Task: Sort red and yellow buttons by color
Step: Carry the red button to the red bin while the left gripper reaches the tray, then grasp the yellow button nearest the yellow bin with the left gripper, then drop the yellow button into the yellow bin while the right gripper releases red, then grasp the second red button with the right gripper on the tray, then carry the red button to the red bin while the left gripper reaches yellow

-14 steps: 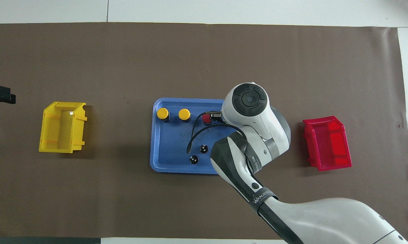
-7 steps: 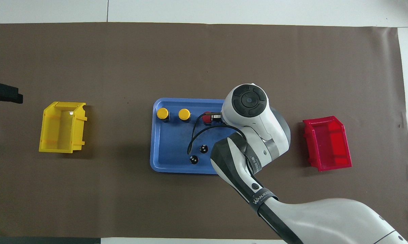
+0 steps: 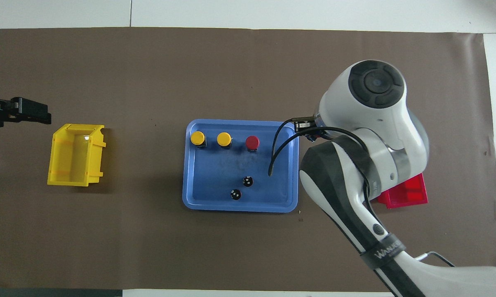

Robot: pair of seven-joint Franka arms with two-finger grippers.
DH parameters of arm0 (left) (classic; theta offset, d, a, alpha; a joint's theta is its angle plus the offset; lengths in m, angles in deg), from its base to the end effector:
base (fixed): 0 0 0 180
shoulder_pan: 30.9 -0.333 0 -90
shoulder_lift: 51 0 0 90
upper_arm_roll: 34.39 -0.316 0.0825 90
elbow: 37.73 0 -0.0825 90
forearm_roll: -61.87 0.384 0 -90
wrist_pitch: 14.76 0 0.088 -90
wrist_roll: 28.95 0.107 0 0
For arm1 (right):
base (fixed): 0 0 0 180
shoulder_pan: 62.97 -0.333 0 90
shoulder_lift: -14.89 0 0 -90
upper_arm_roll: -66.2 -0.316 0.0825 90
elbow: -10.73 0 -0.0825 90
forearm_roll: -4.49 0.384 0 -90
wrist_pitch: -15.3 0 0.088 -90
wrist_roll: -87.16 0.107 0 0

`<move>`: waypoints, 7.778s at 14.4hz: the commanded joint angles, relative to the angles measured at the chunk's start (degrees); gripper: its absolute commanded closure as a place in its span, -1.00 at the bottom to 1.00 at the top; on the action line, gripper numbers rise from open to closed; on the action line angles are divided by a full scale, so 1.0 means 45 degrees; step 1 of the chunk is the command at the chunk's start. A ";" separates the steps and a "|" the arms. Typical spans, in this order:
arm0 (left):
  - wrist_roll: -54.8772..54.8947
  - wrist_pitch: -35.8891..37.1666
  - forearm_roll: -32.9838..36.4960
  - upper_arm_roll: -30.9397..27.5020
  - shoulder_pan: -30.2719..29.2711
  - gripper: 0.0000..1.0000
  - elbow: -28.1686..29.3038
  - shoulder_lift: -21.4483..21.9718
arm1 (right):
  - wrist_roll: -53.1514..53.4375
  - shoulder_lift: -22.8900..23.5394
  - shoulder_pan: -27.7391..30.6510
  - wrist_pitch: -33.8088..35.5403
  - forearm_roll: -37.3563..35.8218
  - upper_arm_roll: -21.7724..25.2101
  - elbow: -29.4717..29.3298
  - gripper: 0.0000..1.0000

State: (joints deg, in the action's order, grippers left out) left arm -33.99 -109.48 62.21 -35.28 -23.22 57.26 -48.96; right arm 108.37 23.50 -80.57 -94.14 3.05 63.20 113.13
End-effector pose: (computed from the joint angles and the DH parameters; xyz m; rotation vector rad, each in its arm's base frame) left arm 0.5464 -0.0643 0.6101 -3.1387 0.0486 -0.0491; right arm 0.5646 0.2088 0.4632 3.1170 -0.0038 -0.0308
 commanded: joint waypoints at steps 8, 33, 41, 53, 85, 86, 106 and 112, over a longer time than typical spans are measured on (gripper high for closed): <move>-0.6864 -0.3907 -0.0017 -0.0057 0.4054 -1.00 0.1586 -0.1932 | -0.3598 -0.3473 0.3129 0.0551 0.0164 -0.0095 0.3883 0.61; -0.9741 -0.7037 -0.0016 -0.0057 0.5756 -0.02 0.2836 -0.4201 | -0.5903 -0.4411 0.5279 -0.3100 0.0125 -0.0036 0.8689 0.59; -0.9702 -0.3314 -0.0036 -0.0173 0.5445 0.97 0.1023 -0.3209 | -0.5962 -0.4470 0.5279 -0.3552 0.0106 -0.0036 0.9003 0.03; -0.0722 -0.0647 -0.0017 -0.0291 -0.0276 0.97 0.1329 -0.0942 | -0.6294 -0.3767 0.5064 -0.0586 0.0047 -0.0133 0.5530 -0.29; 0.0845 -0.5515 -0.0017 -0.0291 -0.1626 -0.82 0.7057 -0.0315 | 0.3882 0.3499 -0.2885 -0.4157 -0.0872 -0.0153 -0.1037 -0.48; 0.0826 -0.4914 -0.0017 -0.0233 -0.1607 -0.85 0.6533 -0.0373 | 0.3882 0.3499 -0.2905 -0.4138 -0.0871 -0.0211 -0.0998 -0.48; -0.6178 -0.3617 -0.0876 -0.0096 0.4502 -1.00 0.1141 -0.2401 | -0.0502 0.1003 -0.0002 -0.0590 0.0201 -0.0329 -0.1408 0.57; -0.7551 -0.3989 -0.0739 -0.0134 0.6164 -0.99 -0.0149 -0.4374 | -0.5096 -0.0895 0.3358 0.1038 0.0418 -0.0329 0.0269 0.57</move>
State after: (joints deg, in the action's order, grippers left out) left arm -65.88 -126.69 58.78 -34.95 1.91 59.72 -64.54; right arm 90.73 22.12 -69.11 -88.31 3.93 62.64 109.00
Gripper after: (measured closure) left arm 0.000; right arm 0.586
